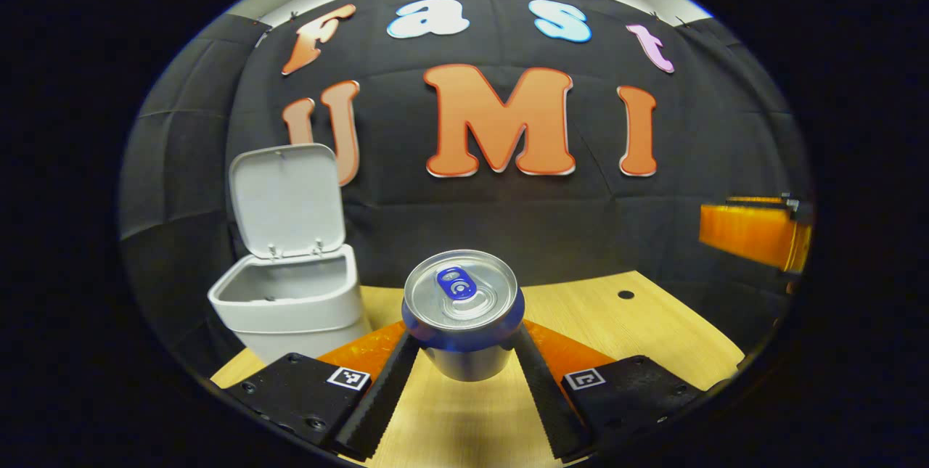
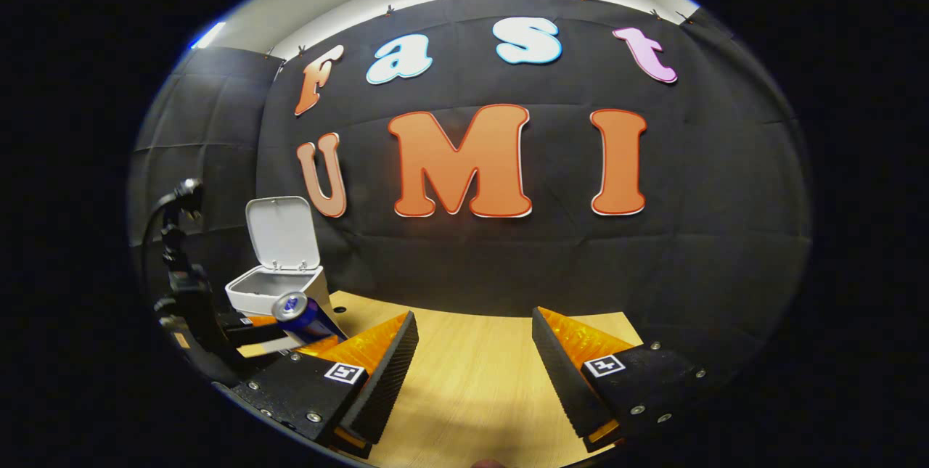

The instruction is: Press the lid of the desktop garbage bin to open it, pick up the crumpled paper on the desktop and throw it into the bin, then pick up the pop can on the desktop and drop it into the bin, and finally close the garbage bin lid.

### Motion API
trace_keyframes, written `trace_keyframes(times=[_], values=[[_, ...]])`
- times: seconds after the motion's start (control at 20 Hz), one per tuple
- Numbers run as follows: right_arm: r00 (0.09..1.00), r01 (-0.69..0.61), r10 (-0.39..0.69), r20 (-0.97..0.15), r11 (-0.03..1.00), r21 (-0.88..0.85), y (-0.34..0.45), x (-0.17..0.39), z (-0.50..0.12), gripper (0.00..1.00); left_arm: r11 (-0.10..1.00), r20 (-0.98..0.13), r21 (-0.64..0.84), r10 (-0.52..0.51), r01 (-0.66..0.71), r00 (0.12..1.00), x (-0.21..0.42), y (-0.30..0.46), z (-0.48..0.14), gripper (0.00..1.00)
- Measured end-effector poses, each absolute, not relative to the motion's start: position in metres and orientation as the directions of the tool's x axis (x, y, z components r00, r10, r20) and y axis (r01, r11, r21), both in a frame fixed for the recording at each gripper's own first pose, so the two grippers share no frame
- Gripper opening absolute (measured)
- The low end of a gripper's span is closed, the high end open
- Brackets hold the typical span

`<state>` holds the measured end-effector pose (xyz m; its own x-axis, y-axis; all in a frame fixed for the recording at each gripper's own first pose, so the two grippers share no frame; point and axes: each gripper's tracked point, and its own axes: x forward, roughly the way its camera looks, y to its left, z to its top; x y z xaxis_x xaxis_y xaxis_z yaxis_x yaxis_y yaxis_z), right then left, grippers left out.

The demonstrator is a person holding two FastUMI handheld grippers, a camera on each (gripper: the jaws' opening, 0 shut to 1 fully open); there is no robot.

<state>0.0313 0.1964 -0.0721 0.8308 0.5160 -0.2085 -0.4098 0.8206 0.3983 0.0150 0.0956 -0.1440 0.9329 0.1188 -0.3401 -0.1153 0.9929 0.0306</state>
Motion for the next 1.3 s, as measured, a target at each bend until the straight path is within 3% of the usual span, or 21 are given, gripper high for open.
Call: trace_keyframes(times=[0.3,0.6,1.3], values=[[0.782,-0.506,0.605,-0.151,0.756,0.415,0.236,0.024,-0.054,0.94,0.957,-0.265,0.071,0.29,-0.281,0.92,-0.022,0.161,-0.072,0.82],[0.753,-0.553,0.644,-0.136,0.731,0.4,0.254,0.016,-0.047,0.94,0.925,-0.229,0.081,0.38,-0.371,0.896,-0.024,0.213,-0.052,0.83],[0.829,-0.406,0.5,-0.248,0.845,0.348,0.222,0.038,-0.075,0.94,0.91,-0.256,0.1,0.414,-0.402,0.873,0.076,0.315,-0.115,0.81]])
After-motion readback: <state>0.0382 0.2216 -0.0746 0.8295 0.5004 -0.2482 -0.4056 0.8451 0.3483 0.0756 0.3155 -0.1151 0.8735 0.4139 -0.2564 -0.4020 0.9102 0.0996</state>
